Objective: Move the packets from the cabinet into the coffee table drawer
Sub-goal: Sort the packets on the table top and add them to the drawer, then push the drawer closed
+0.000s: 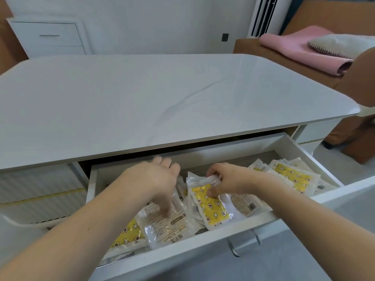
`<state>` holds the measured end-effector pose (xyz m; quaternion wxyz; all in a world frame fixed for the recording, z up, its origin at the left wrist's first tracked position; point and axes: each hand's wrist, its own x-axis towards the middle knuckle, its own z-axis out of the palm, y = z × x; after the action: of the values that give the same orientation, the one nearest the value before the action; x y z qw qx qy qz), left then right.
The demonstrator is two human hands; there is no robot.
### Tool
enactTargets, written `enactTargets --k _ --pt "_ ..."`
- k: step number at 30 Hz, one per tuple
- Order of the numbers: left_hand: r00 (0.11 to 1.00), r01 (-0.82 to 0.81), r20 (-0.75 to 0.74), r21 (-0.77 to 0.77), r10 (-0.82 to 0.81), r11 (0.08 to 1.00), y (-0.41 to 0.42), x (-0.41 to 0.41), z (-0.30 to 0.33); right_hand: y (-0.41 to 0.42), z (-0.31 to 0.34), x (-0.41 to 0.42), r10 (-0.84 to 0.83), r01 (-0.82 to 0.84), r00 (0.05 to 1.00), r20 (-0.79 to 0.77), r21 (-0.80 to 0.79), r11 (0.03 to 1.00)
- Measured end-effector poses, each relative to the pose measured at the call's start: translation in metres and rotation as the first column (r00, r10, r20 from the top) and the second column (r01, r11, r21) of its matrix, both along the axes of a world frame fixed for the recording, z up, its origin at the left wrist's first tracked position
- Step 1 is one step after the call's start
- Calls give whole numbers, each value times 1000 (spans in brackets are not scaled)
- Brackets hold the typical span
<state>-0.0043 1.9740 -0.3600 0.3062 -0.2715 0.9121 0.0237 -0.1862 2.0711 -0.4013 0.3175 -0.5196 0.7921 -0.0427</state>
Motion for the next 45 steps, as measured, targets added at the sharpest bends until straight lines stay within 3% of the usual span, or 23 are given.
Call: enactTargets --k 11,17,22,29,36,41,45 --pt "991 -102 -74 76 107 992 -7 9 18 11 19 -2 41 -41 997 -68 3 999" --pt "994 -95 -50 119 102 988 7 14 42 27 47 -14 91 -64 987 -135 194 979" --pt "999 -37 9 86 36 996 32 2 40 39 71 -20 63 -81 996 59 371 925" --pt "994 -30 107 17 28 999 42 -5 39 46 74 -16 190 -136 980 -66 481 866" --pt "999 -23 38 -51 25 998 43 -13 45 45 77 -23 236 -103 905 -353 356 929" --pt "996 -67 -58 -123 61 990 22 -12 43 42 77 -26 133 -100 893 -430 99 990" --pt "988 -79 -142 -159 56 984 8 -13 39 34 70 -35 127 -199 885 -447 -118 973"
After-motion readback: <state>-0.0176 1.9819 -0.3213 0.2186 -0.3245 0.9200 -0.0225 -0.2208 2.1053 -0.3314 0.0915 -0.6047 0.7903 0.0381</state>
